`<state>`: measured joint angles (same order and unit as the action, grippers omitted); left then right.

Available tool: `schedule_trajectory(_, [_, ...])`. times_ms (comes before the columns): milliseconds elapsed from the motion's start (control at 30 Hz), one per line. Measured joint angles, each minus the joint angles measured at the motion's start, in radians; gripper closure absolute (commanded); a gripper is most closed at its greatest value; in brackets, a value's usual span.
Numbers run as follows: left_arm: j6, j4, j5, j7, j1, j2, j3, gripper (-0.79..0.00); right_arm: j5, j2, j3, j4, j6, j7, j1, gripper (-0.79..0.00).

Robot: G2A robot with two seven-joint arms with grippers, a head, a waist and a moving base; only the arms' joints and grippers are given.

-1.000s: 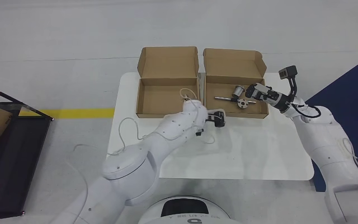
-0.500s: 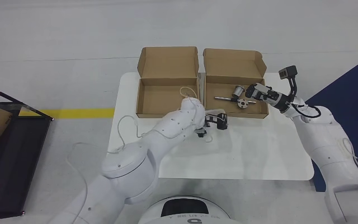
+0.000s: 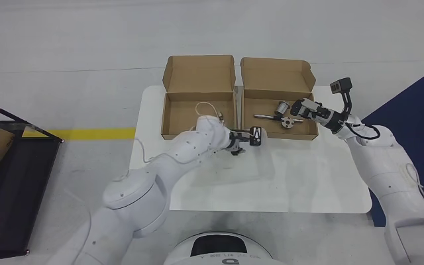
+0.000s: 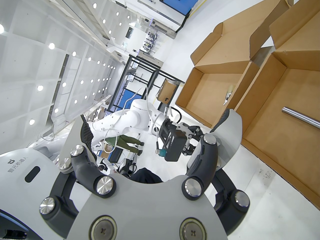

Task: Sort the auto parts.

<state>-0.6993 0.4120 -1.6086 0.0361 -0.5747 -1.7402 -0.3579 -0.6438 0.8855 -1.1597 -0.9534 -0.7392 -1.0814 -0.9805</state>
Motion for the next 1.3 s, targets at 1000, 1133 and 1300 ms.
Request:
schedule_trajectory(1000, [0.09,0.8,-0.181,0.165,-0.429,0.389,-0.507,-0.434,0.239,-0.031,-0.081,-0.127,-0.037,0.112,-0.106,-0.785])
schedule_trajectory(1133, [0.068,1.018,-0.251,0.261,-0.618,0.47,-0.708,-0.517,0.399,-0.038,-0.095,-0.244,-0.015,0.191,-0.174,-0.785])
schedule_trajectory(1300, [0.036,1.198,-0.254,0.288,-0.796,0.514,-0.874,-0.588,0.444,-0.042,-0.105,-0.303,-0.001,0.22,-0.205,-0.785])
